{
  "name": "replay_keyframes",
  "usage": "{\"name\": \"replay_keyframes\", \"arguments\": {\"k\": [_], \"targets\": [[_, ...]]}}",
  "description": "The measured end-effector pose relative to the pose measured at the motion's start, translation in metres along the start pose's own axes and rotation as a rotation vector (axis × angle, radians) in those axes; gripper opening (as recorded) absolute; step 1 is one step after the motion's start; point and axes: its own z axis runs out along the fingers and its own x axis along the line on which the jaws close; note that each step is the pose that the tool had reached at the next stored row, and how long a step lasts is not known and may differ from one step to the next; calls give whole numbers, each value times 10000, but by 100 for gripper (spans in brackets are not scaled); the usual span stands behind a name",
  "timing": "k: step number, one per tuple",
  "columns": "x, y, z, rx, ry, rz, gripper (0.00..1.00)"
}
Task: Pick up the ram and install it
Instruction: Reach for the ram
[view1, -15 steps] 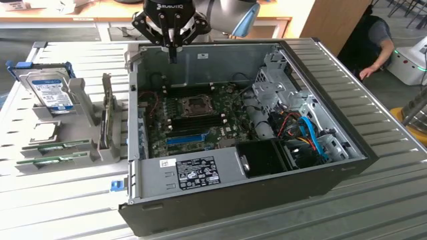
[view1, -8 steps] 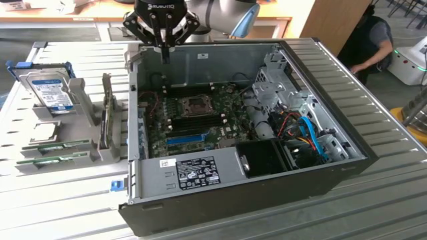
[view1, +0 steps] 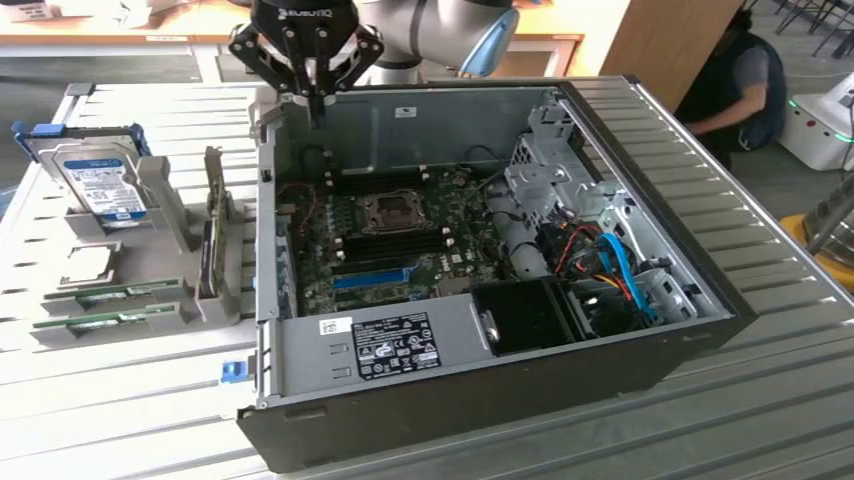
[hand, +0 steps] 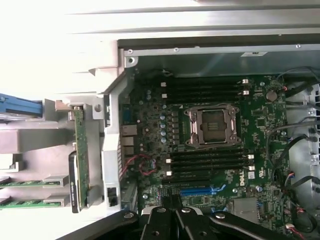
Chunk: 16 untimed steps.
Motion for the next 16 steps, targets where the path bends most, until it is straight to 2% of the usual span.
{"name": "replay_keyframes", "arguments": {"k": [16], "targets": [[338, -26, 8, 1, 10, 0, 11]]}}
